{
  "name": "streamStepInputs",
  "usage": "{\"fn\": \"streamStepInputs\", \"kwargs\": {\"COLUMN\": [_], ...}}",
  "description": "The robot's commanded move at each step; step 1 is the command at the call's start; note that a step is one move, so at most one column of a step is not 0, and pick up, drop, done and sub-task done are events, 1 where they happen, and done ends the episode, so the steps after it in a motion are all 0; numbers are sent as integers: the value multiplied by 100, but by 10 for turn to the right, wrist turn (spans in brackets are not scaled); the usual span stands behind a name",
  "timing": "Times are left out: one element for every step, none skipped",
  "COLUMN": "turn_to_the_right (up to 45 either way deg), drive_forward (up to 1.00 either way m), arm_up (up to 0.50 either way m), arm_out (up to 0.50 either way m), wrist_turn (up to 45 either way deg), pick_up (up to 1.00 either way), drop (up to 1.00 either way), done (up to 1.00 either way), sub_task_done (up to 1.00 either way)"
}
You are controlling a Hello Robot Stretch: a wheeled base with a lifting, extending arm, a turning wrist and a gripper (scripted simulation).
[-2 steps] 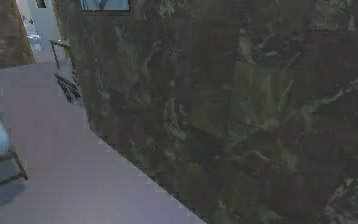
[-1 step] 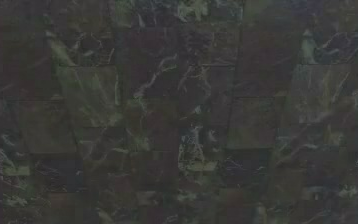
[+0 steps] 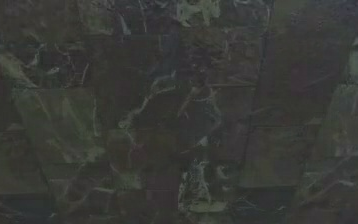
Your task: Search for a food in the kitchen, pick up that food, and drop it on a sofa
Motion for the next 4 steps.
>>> {"fn": "streamStepInputs", "kwargs": {"turn_to_the_right": [-450, -120, 0, -300], "drive_forward": [0, 0, 35, 0], "arm_up": [0, 0, 0, 0], "arm_out": [0, 0, 0, 0], "wrist_turn": [0, 0, 0, 0], "pick_up": [0, 0, 0, 0], "drop": [0, 0, 0, 0], "done": [0, 0, 0, 0], "sub_task_done": [0, 0, 0, 0]}}
